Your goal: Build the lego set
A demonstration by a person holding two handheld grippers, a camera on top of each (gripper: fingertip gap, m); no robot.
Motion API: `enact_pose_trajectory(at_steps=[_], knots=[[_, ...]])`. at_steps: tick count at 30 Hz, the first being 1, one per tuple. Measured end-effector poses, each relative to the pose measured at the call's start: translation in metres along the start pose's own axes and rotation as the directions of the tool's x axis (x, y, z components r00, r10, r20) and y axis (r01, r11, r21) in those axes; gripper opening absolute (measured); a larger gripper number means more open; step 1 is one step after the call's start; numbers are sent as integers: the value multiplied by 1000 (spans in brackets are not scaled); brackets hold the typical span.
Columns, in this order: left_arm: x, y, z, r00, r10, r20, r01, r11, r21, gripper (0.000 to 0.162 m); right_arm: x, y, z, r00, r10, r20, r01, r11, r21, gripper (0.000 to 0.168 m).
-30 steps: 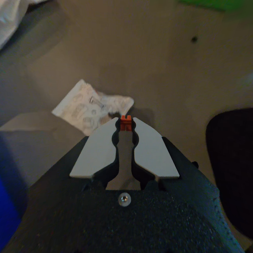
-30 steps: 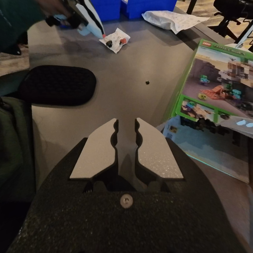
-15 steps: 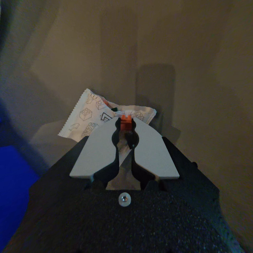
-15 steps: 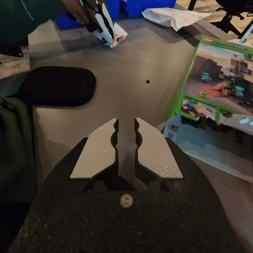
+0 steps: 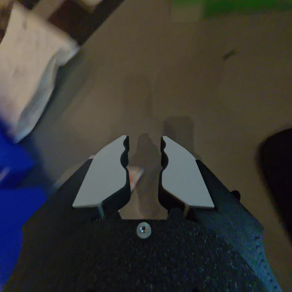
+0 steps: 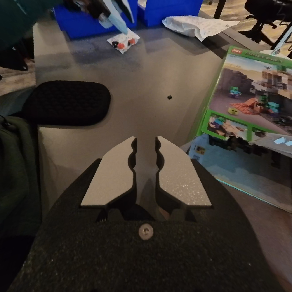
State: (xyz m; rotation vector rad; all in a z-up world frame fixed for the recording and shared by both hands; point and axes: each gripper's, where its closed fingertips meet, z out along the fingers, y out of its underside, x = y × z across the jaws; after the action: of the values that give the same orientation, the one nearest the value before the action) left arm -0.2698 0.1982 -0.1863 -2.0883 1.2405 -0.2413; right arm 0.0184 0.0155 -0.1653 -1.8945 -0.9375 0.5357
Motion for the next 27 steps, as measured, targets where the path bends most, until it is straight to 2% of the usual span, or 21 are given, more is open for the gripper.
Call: enact_pose_trajectory(at_steps=[3, 5, 9, 15, 19, 27], knots=[[59, -39, 23, 987, 63, -146, -49, 994, 93, 40, -2, 1, 2, 1000, 1, 5, -1, 1000, 2, 22], [90, -56, 45, 970, 134, -204, -109, 986, 129, 35, -3, 1, 2, 1000, 3, 7, -3, 1000, 2, 22], [123, -70, 87, 926, 193, -326, -172, 981, 92, 37, -5, 5, -3, 1000, 4, 7, -4, 1000, -4, 22], [133, -79, 117, 861, 238, -449, -239, 970, 55, 35, -1, 14, -16, 999, 37, -23, -37, 999, 3, 22], [136, -76, 127, 831, 291, -475, -318, 948, 23, 35, 3, 18, -22, 997, 65, -37, -64, 998, 17, 22], [135, -78, 131, 817, 304, -491, -349, 937, 1, 27, 6, 23, -21, 996, 86, -36, -86, 996, 24, 21]])
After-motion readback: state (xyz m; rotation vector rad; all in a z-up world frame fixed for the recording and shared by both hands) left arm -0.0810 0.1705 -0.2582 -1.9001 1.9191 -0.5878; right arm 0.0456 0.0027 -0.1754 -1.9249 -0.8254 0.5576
